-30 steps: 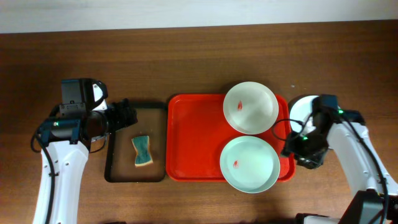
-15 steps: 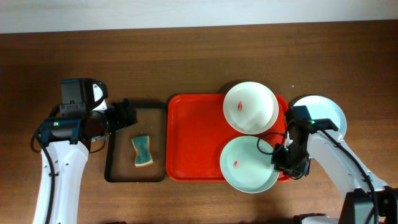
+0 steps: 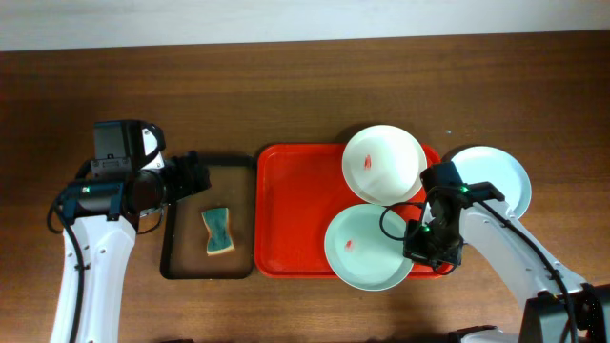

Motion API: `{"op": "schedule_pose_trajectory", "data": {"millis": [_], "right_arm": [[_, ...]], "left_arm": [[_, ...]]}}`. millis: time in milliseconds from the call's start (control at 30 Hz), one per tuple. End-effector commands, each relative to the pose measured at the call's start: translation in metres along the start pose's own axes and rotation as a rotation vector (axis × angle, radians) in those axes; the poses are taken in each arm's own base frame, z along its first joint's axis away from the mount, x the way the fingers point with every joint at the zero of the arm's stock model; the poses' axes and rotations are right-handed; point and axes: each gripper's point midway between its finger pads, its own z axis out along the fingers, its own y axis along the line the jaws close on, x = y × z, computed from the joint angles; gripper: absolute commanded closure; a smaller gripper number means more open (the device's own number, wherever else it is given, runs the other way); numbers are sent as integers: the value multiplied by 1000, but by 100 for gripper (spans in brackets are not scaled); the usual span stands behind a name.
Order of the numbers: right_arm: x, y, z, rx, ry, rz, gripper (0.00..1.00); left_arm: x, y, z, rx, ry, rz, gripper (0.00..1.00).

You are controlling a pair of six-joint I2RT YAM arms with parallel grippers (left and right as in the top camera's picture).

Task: Clean dirty plates on tray and stack at the side
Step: 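Move right gripper back and grasp the pale green plate rim, then drag the pale green plate with right gripper toward the tray's left side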

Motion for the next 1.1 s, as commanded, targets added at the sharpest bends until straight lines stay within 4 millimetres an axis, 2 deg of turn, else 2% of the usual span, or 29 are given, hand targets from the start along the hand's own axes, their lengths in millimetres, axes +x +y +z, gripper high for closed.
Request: {"op": "schedule_pose_trajectory", "data": {"millis": [0, 100, 233, 300, 433, 467, 500, 533, 567, 667, 767, 833, 967, 1067], "right_arm": [[3, 4, 0, -17, 1, -5, 86], [2, 5, 0, -17, -2, -6, 73], [-3, 2, 0, 3, -28, -8, 69], [-5, 3, 0, -1, -37, -10, 59], [-6, 2, 6, -5, -43, 15, 60], [-4, 1, 8, -4, -40, 16, 65], [-3, 0, 10, -2, -36, 17, 83], [-1, 1, 10, -11, -29, 17, 96], [-1, 6, 10, -41, -21, 15, 96], [-9, 41, 7, -195, -50, -38, 96], [-18, 69, 6, -236, -123, -147, 96], [-21, 95, 6, -263, -189, -250, 96], [-30, 109, 7, -173, -317, -352, 96], [-45, 125, -1, -188, -424, -362, 96]], "left_arm": [[-4, -2, -5, 11, -17, 1, 1], [-4, -2, -5, 11, -18, 1, 1], [-4, -2, -5, 11, -17, 1, 1], [-4, -2, -5, 11, -17, 1, 1], [-4, -2, -5, 11, -17, 1, 1], [-4, -2, -5, 11, -17, 1, 1], [-4, -2, -5, 11, -18, 1, 1], [-4, -2, -5, 11, -18, 1, 1], [-4, -2, -5, 11, -18, 1, 1], [-4, -2, -5, 11, -17, 1, 1], [-4, -2, -5, 11, -18, 1, 1], [-4, -2, -5, 11, -17, 1, 1], [-4, -2, -5, 11, -17, 1, 1], [-4, -2, -5, 11, -17, 1, 1]]}}
